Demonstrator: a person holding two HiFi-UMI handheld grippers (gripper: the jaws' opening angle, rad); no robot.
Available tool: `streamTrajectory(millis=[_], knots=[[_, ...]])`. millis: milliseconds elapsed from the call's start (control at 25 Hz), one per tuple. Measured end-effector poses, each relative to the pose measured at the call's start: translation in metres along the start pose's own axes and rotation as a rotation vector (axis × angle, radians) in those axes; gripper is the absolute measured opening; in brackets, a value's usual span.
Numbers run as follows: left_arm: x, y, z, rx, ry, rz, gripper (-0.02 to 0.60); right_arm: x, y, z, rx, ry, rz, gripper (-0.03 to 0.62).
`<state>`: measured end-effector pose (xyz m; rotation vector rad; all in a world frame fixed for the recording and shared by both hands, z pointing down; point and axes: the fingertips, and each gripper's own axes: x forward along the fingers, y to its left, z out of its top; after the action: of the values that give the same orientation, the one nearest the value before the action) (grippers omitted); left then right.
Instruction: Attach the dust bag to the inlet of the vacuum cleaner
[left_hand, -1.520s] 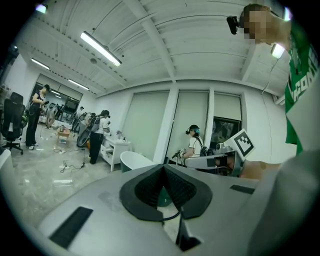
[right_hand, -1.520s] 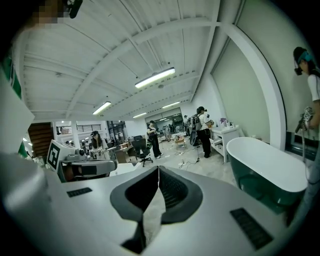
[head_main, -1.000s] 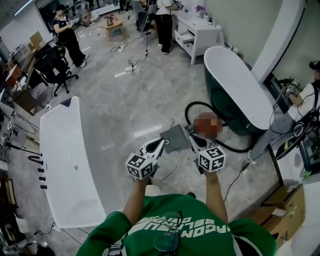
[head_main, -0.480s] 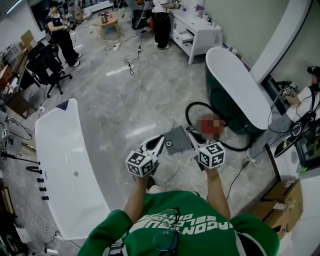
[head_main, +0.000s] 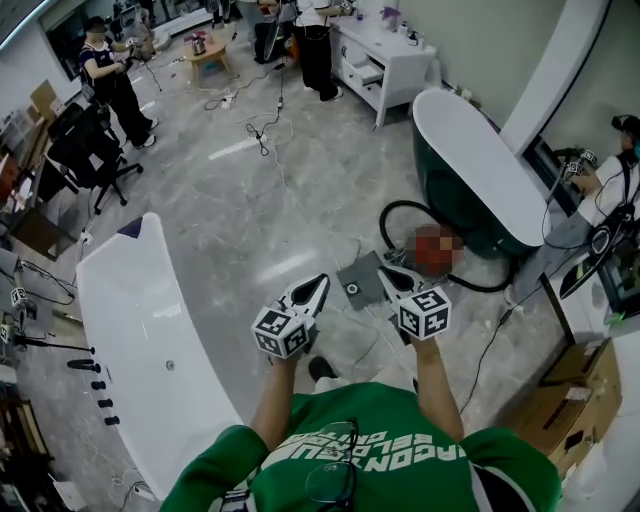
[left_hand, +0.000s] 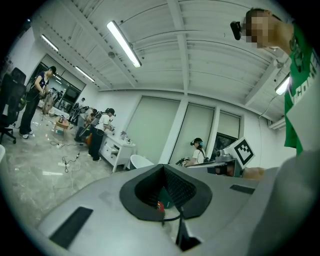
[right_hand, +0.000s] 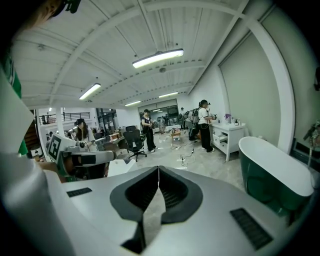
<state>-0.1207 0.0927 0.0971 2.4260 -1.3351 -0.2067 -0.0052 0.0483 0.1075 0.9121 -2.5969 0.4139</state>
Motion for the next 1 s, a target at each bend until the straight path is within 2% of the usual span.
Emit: streamTrajectory(millis=[200,520,1000], knots=[[-0.008,0.018,0.004,-0.016,-0.004,0.000,0.005,0.011,0.013,-0.008,0.003,0.034,-0.003,0.009],[-0.002,0.026,0.008,-0.028,-0.024,-0.019,0.005,0.022,0.010,-0.003,-0.005,0.041,-0.015,0.009],[0.007,0.029,0.018,0.006,-0.013,-0.041,0.005,0.036,0.006,0.003,0.006,0.019,-0.010,0.009]])
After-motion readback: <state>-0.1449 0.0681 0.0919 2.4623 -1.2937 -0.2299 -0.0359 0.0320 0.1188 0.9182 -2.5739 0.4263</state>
